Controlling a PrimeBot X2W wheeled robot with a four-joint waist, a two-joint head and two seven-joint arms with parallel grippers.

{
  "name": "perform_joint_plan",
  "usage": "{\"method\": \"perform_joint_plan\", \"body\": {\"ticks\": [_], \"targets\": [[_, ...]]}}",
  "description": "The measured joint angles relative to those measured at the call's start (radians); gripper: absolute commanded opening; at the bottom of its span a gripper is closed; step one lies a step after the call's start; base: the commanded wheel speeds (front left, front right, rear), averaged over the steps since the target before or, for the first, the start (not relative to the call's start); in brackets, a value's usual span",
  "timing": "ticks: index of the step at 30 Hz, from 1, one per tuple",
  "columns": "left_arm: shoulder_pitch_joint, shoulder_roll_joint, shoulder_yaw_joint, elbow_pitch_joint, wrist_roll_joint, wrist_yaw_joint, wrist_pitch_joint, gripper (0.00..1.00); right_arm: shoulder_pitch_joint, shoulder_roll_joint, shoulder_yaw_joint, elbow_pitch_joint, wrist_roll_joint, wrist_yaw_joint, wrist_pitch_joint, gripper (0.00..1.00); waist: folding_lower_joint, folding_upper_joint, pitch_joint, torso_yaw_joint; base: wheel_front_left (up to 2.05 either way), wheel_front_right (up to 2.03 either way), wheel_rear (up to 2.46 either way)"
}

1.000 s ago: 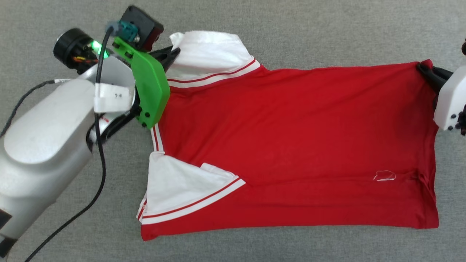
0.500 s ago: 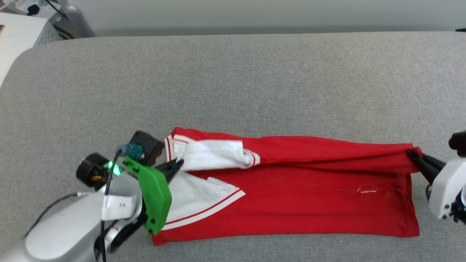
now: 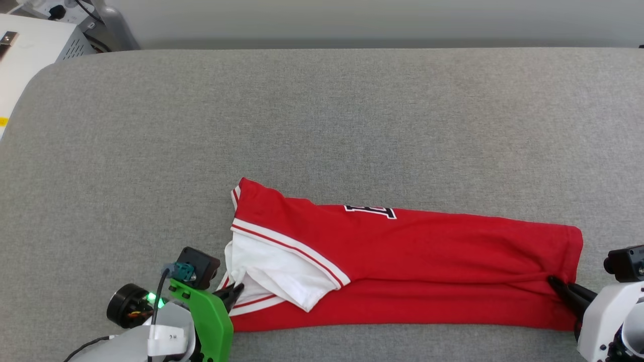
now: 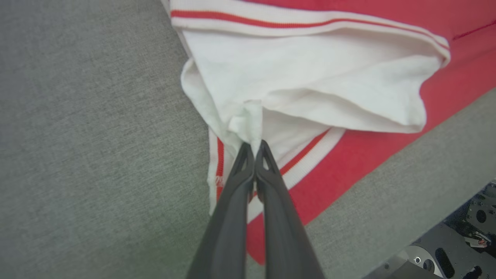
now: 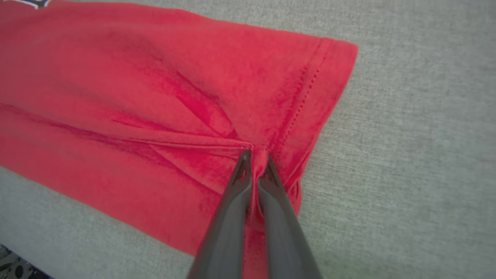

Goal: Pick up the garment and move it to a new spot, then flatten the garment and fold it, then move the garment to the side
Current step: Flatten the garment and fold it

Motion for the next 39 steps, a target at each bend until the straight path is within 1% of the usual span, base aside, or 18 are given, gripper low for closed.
{"method": "perform_joint_plan", "body": {"ticks": [1, 2, 3, 4, 6, 8, 13, 16, 19, 22, 24, 27, 33, 39], "targets": [[0.000, -0.007, 0.001, 0.012, 0.001, 0.000, -0.006, 0.00, 0.000, 0.005, -0.003, 0.004, -0.001, 0.000, 0.001, 0.04, 0.0000, 0.0000, 0.004, 0.000, 0.00, 0.00, 0.00], [0.000, -0.013, 0.000, 0.024, 0.003, 0.000, -0.013, 0.13, 0.000, 0.010, -0.006, 0.007, -0.001, 0.000, 0.004, 0.25, 0.0000, 0.0000, 0.007, -0.001, 0.00, 0.00, 0.00], [0.000, -0.018, 0.003, 0.036, 0.011, 0.006, -0.031, 0.95, 0.000, 0.016, -0.014, 0.008, 0.001, 0.000, 0.007, 0.73, 0.0000, 0.0000, 0.007, -0.001, 0.00, 0.00, 0.00], [0.000, -0.024, 0.014, 0.043, 0.011, 0.016, -0.059, 1.00, 0.000, 0.021, -0.022, 0.004, 0.005, 0.000, 0.007, 1.00, 0.0000, 0.0000, 0.005, -0.001, 0.00, 0.00, 0.00], [0.002, -0.026, 0.022, 0.046, 0.013, 0.026, -0.091, 1.00, 0.000, 0.020, -0.029, -0.015, 0.009, 0.000, 0.007, 1.00, 0.0000, 0.0000, -0.002, -0.004, 0.00, 0.00, 0.00], [0.015, -0.025, 0.038, 0.045, 0.019, 0.056, -0.136, 1.00, 0.000, 0.016, -0.049, -0.045, 0.030, 0.000, 0.007, 1.00, 0.0000, 0.0000, -0.012, -0.006, 0.00, 0.00, 0.00], [0.062, -0.020, 0.099, 0.021, 0.061, 0.167, -0.284, 1.00, 0.018, -0.030, -0.143, -0.159, 0.127, 0.000, 0.036, 1.00, 0.0000, 0.0000, -0.043, -0.011, 0.00, 0.00, 0.00], [0.071, -0.021, 0.138, 0.003, 0.085, 0.237, -0.341, 1.00, 0.034, -0.067, -0.199, -0.191, 0.205, 0.000, 0.098, 1.00, 0.0000, 0.0000, -0.051, -0.010, 0.00, 0.00, 0.00], [0.082, -0.034, 0.193, -0.017, 0.127, 0.295, -0.366, 1.00, 0.053, -0.096, -0.245, -0.187, 0.295, 0.000, 0.184, 1.00, 0.0000, 0.0000, -0.050, -0.003, 0.00, 0.00, 0.00], [0.100, -0.056, 0.246, -0.036, 0.177, 0.340, -0.373, 1.00, 0.061, -0.113, -0.263, -0.160, 0.353, 0.000, 0.268, 1.00, 0.0000, 0.0000, -0.040, 0.004, 0.00, 0.00, 0.00], [0.113, -0.081, 0.305, -0.061, 0.237, 0.366, -0.374, 1.00, 0.061, -0.113, -0.267, -0.134, 0.368, 0.000, 0.304, 1.00, 0.0000, 0.0000, -0.030, 0.010, 0.00, 0.00, 0.00], [0.144, -0.120, 0.376, -0.095, 0.314, 0.380, -0.374, 1.00, 0.060, -0.097, -0.258, -0.088, 0.371, 0.000, 0.334, 1.00, 0.0000, 0.0000, -0.016, 0.022, 0.00, 0.00, 0.00], [0.232, -0.207, 0.499, -0.131, 0.445, 0.379, -0.374, 1.00, 0.032, -0.023, -0.223, -0.010, 0.373, 0.000, 0.345, 1.00, 0.0000, 0.0000, 0.011, 0.052, 0.00, 0.00, 0.00], [0.299, -0.300, 0.600, -0.142, 0.553, 0.335, -0.374, 1.00, -0.022, 0.008, -0.169, 0.038, 0.369, 0.000, 0.356, 1.00, 0.0000, 0.0000, 0.033, 0.076, 0.00, 0.00, 0.00]]}}
